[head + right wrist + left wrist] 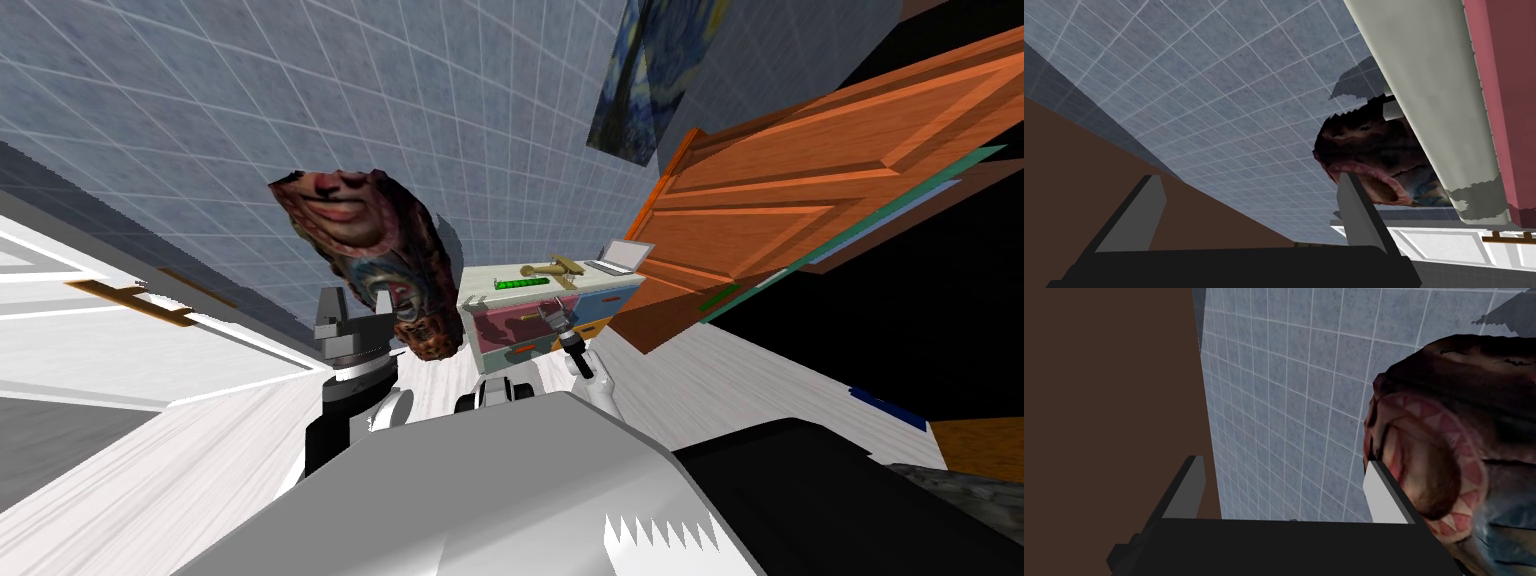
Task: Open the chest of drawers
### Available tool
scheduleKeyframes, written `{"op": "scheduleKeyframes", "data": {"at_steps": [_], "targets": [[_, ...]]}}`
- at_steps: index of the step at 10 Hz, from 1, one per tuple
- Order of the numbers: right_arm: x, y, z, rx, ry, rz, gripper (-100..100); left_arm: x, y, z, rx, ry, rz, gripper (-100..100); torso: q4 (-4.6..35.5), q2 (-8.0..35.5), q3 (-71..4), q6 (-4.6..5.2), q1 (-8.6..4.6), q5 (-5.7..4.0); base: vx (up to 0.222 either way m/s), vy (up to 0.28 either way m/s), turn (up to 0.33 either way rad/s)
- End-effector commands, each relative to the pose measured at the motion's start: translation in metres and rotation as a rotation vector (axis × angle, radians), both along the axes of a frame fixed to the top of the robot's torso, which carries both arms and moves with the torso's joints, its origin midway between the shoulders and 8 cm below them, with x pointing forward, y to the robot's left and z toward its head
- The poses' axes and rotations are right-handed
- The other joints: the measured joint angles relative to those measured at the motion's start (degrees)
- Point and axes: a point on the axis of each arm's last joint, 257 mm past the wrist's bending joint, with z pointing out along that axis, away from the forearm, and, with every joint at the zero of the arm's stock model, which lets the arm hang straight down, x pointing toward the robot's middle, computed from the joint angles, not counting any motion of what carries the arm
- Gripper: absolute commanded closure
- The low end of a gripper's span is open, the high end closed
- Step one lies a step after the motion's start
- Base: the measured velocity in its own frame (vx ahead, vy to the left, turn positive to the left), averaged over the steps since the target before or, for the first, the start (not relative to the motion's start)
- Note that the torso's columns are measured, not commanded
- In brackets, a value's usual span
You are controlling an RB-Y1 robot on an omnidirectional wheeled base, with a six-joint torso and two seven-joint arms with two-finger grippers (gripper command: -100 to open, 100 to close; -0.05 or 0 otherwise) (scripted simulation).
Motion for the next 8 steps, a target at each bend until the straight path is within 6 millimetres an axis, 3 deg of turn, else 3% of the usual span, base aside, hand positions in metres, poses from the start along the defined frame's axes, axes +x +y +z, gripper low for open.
{"op": "scheduleKeyframes", "data": {"at_steps": [1, 2, 3, 5, 8], "targets": [[0.005, -0.008, -0.018, -0.09, 0.013, -0.048, -100, 0.0, 0.0, 0.0, 0.0, 0.0, 0.0, 0, 0.02, 0.05, 0.03, 0.0, -0.09, -0.02, 0.021, 0.037, -0.025], [0.005, -0.008, -0.018, -0.112, 0.004, -0.059, -100, 0.0, 0.0, 0.0, 0.0, 0.0, 0.0, 0, 0.01, 0.03, 0.02, 0.01, -0.04, -0.02, 0.022, 0.041, -0.021], [0.008, -0.013, -0.033, -0.161, 0.028, -0.084, -100, 0.0, 0.0, 0.0, 0.0, 0.0, 0.0, 0, 0.01, 0.02, 0.01, 0.0, -0.02, 0.0, 0.033, 0.063, -0.028], [0.008, -0.013, -0.033, -0.197, 0.014, -0.102, -100, 0.0, 0.0, 0.0, 0.0, 0.0, 0.0, 0, 0.0, 0.02, 0.01, 0.0, -0.02, 0.0, 0.016, 0.032, -0.007], [0.012, -0.022, -0.065, -0.317, 0.052, -0.157, -100, 0.0, 0.0, 0.0, 0.0, 0.0, 0.0, 0, 0.01, 0.03, 0.02, 0.0, -0.02, -0.01, 0.018, 0.034, -0.026]]}}
